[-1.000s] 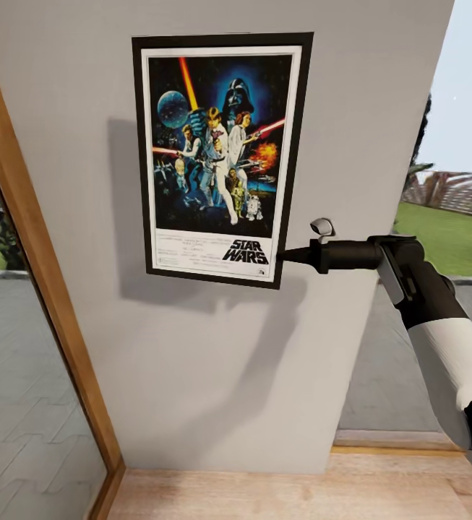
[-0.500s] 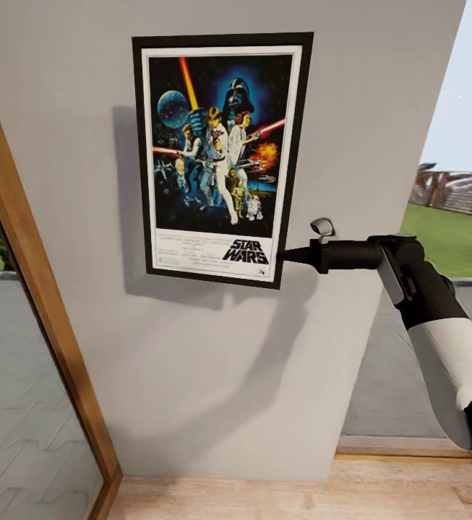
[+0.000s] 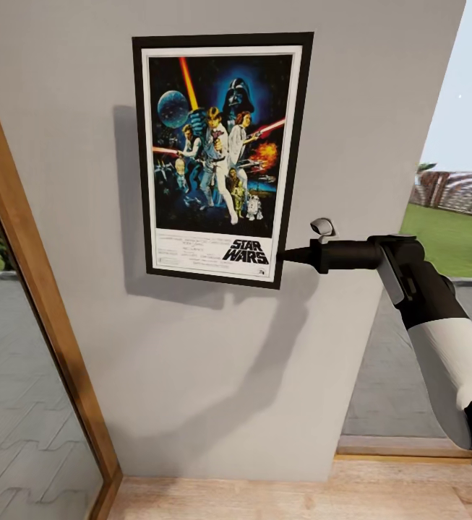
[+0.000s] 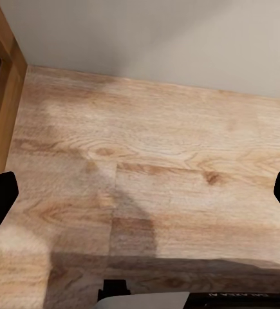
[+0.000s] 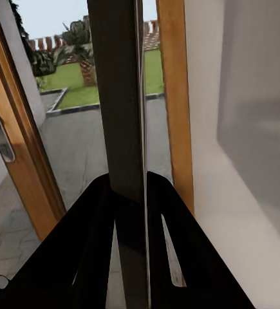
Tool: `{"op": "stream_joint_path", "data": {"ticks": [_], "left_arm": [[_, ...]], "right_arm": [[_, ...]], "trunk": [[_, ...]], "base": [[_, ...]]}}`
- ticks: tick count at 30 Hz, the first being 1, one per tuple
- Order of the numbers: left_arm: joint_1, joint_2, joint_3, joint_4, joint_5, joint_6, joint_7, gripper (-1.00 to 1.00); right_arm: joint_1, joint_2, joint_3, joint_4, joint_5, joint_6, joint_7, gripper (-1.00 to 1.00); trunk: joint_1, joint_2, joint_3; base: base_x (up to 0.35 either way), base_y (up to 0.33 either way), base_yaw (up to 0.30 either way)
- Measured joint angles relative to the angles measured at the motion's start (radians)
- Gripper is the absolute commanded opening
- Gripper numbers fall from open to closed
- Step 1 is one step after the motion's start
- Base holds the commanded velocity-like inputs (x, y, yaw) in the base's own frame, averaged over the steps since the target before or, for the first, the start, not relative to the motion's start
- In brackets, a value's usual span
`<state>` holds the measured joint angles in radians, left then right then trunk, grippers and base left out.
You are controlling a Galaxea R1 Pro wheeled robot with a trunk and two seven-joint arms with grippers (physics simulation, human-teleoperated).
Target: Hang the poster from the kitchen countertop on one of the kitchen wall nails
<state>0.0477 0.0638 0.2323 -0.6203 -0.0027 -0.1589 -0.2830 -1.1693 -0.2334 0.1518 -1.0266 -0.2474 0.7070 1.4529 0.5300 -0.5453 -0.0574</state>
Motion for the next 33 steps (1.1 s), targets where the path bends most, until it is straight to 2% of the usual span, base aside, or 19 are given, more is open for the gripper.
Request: {"op": "stream_joint_path", "data": {"ticks": [33], "left_arm": [[0.0, 0.001, 0.002, -0.002, 0.0, 0.0, 0.0, 1.0]], "right_arm": [[0.0, 0.001, 0.001, 0.0, 0.001, 0.0, -0.002, -1.0]], "trunk": [[0.0, 0.0, 0.0]], "base": [[0.07, 0.0, 0.0]]}}
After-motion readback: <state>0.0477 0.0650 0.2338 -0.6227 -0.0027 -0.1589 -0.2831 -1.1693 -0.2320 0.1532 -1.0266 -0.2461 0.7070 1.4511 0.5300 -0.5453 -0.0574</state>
